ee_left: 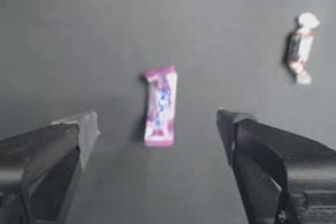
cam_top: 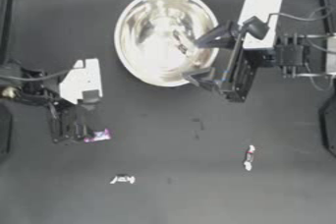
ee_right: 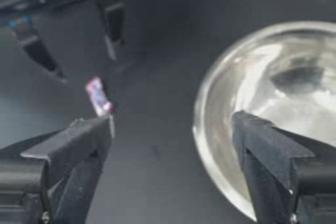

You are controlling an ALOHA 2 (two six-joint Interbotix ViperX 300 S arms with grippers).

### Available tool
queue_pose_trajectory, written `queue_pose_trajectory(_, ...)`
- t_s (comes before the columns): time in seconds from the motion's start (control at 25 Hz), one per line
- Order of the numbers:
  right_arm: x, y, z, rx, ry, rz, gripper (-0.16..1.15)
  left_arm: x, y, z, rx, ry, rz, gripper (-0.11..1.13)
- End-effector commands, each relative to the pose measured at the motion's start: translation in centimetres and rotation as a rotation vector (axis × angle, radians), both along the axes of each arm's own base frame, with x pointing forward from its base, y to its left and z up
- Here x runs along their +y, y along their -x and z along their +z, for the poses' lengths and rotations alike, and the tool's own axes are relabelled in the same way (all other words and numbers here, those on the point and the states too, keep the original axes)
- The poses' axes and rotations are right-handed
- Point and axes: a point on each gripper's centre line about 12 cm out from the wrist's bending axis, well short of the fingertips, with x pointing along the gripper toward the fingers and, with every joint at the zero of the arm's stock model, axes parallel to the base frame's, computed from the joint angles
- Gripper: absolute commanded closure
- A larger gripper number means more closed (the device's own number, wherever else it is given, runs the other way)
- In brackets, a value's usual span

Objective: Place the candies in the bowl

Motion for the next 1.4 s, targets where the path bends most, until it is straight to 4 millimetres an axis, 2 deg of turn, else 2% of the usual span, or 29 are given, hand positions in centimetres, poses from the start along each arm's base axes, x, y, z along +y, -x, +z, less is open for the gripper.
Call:
queue_pose_trajectory(0.04,0.6,0.4,1.6,-0.047,0.001,0.015,-0.01,-0.4,-0.6,0.4,0.012,-0.035,-0.005,0.00)
queue_pose_trajectory(0.28,0.9,0.5,1.7,-0.048,-0.003,0.019,-0.01,-1.7,-1.1,0.5,0.026,-0.077,-0.022,0.00)
queue_pose_trajectory(0.48,0.9,0.5,1.8,-0.052,-0.002,0.021,-0.01,-2.5,-1.4,-0.6,0.059,-0.074,-0.047,0.00)
queue_pose_trajectory(0.88,1.3,0.7,2.1,-0.063,-0.004,0.030,-0.01,-2.6,-2.6,-2.1,0.072,-0.085,-0.065,0.00)
queue_pose_trajectory(1.4,1.3,0.7,2.2,-0.067,-0.004,0.033,-0.01,-2.7,-3.0,-4.4,0.121,-0.084,-0.072,0.00)
